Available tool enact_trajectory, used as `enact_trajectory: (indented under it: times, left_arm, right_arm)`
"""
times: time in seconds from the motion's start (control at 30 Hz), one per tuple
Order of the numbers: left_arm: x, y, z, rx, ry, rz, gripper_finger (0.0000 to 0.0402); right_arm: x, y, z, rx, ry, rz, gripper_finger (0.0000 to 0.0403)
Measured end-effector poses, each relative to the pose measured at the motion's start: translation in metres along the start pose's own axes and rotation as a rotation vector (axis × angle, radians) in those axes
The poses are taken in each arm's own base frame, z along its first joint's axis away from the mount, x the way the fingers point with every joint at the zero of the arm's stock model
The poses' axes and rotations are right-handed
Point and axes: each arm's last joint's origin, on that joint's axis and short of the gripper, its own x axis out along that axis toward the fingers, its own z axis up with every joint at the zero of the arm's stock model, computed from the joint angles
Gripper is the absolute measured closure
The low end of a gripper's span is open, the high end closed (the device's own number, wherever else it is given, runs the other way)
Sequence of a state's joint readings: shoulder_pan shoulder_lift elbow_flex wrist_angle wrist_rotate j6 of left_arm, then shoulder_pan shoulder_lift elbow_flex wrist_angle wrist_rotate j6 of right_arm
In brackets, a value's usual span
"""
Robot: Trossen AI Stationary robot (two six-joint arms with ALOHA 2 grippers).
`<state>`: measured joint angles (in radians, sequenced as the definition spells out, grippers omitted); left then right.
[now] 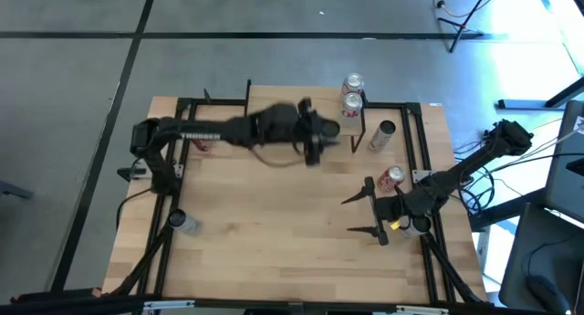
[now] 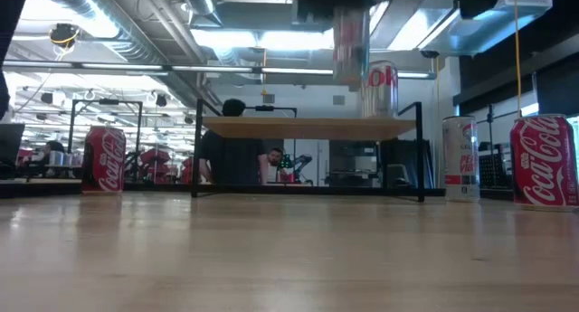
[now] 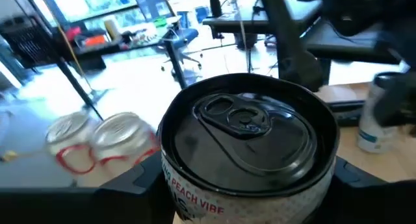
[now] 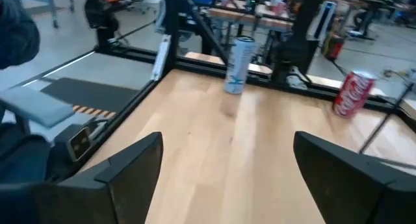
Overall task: Place canned beverage on shelf
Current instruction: Put the bottom white-pink soda can on the shelf
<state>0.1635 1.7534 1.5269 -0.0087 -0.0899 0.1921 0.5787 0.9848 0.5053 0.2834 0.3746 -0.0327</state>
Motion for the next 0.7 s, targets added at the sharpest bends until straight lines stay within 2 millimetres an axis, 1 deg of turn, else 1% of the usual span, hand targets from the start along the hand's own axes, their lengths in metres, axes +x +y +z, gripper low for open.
enact_trajectory:
  times: [0.1,0.23,0.33,0.43,0.5,0.6,0.7]
  left_arm:
    - [0.005,0.037,-0.007,-0.049,0.001,0.033,0.0185]
    - [0.013,0.075,-0.009,-0.051,-0.016,0.04,0.0185]
    - [0.02,0.094,-0.006,-0.049,-0.038,0.025,0.0185]
    - [0.027,0.114,-0.011,-0.041,-0.03,0.048,0.0185]
    - [0.032,0.129,-0.02,-0.042,-0.018,0.072,0.0185]
    - [0.037,0.148,-0.036,-0.07,-0.007,0.061,0.0185]
    - [0.042,0.161,-0.048,-0.113,-0.022,0.012,0.0185]
  right_arm:
    - [0.003,-0.008,-0.002,0.027,0.021,-0.039,0.0068]
    - [0.006,-0.02,-0.005,0.036,0.042,-0.094,0.0068]
    - [0.007,-0.028,-0.006,0.041,0.059,-0.134,0.0068]
    - [0.009,-0.036,-0.009,0.043,0.085,-0.17,0.0068]
    - [0.009,-0.041,-0.01,0.043,0.096,-0.192,0.0068]
    - [0.011,-0.05,-0.012,0.049,0.106,-0.205,0.0068]
    - [0.011,-0.059,-0.013,0.043,0.114,-0.212,0.0068]
